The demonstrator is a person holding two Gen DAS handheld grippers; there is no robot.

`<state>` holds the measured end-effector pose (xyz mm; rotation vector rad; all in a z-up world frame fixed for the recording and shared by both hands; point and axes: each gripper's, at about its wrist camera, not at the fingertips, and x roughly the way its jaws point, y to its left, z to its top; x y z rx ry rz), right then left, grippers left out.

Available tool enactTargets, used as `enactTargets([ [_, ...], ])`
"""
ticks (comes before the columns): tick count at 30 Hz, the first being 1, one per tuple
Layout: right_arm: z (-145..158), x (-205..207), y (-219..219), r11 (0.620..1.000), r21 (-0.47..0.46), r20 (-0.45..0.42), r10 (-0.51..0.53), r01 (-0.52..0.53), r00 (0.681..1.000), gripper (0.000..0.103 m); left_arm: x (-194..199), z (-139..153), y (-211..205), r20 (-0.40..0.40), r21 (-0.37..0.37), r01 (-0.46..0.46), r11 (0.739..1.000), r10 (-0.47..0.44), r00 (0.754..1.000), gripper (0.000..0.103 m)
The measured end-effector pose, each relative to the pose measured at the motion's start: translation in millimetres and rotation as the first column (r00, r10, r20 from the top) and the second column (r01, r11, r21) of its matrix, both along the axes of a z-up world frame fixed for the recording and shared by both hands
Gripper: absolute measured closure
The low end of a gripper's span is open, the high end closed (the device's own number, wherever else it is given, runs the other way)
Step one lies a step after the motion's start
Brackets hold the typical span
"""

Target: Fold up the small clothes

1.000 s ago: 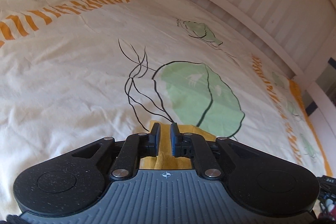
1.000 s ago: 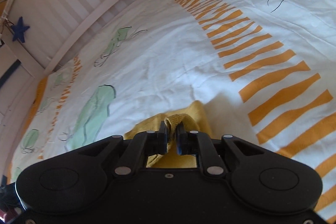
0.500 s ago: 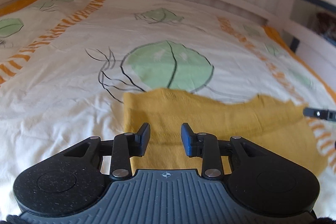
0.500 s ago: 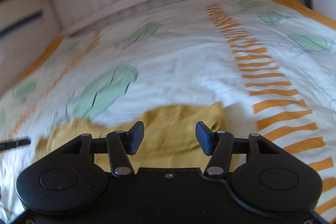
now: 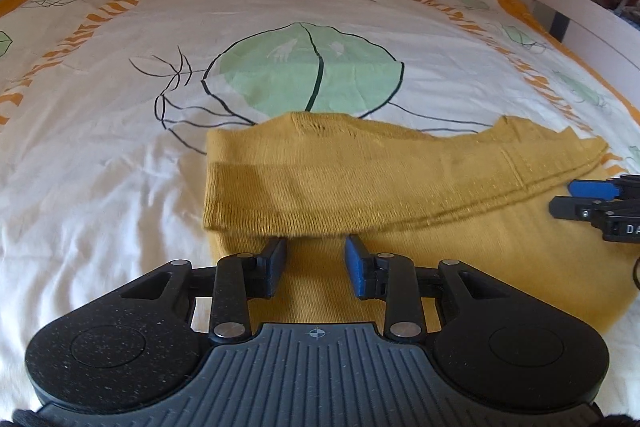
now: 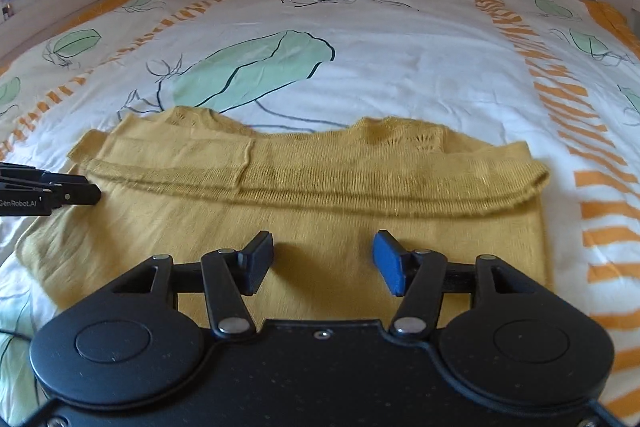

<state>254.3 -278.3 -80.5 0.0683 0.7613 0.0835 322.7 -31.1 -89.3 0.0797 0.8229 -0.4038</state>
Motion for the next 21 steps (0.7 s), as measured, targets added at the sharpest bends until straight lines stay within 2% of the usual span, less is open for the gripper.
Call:
enactTargets([
  [10, -5.5, 59.7, -12.7, 0.995, 0.058, -0.005, -0.085, 0.085, 0.996, 0.037, 54.3, -5.3, -2.5, -0.038, -0.025, -0.062, 0.998, 0.061, 0.997, 0.071],
  [16, -14.3, 64.0, -18.6, 0.988, 0.081, 0.024, -0.132, 0.129, 0.991, 0.034, 69.5, -7.7, 0.6, -0.049, -0.063, -0.099, 0.993, 0.096, 0.994, 0.07],
  [21, -20.8, 59.4, -17.0, 0.986, 0.094, 0.066, -0.142, 0.136, 0.988, 0.023, 78.3, -9.3, 5.6, -0.068, -0.1, -0.14, 0.985, 0.133, 0.989, 0.069],
])
